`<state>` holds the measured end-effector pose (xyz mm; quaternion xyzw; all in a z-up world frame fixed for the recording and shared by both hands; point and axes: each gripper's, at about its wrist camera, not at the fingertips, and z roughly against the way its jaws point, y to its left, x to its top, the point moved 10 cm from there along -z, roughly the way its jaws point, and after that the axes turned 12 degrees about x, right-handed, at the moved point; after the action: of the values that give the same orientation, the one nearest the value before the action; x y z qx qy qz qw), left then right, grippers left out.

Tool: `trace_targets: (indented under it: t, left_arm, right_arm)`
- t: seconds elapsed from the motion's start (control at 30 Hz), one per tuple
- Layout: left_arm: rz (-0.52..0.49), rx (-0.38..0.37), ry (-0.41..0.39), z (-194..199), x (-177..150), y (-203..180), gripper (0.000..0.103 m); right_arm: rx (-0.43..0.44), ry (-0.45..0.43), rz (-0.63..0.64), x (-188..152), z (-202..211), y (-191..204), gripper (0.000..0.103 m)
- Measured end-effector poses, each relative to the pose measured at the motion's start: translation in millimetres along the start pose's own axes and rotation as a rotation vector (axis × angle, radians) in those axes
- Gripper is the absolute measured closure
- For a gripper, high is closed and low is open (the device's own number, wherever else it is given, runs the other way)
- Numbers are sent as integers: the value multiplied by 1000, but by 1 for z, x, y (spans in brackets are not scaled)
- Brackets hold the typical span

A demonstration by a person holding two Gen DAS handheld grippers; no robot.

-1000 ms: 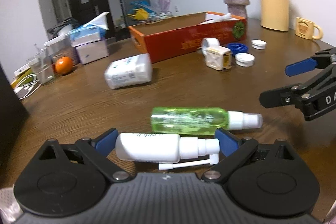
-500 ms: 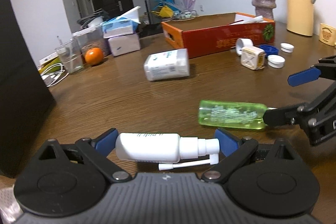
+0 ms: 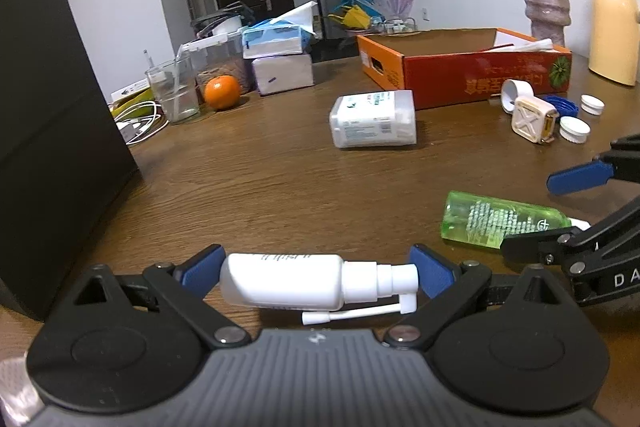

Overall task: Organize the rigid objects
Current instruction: 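Grasp the green spray bottle with the right gripper while the left gripper holds the white bottle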

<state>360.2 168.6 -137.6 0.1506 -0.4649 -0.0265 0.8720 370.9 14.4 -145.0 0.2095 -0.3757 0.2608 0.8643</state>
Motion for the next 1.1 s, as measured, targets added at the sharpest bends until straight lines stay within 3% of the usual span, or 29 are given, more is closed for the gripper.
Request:
trace_targets:
  t: [0.23, 0.33, 1.1]
  left_arm:
    - [11, 13, 5, -2, 2, 2, 3]
    - [15, 15, 3, -1, 4, 1, 3]
    - [57, 6, -60, 15, 48, -28, 3]
  right_arm:
    - [28, 15, -14, 0, -4, -1, 63]
    - [33, 11, -22, 0, -3, -2, 72]
    - [-3, -101, -58, 14, 37, -37, 73]
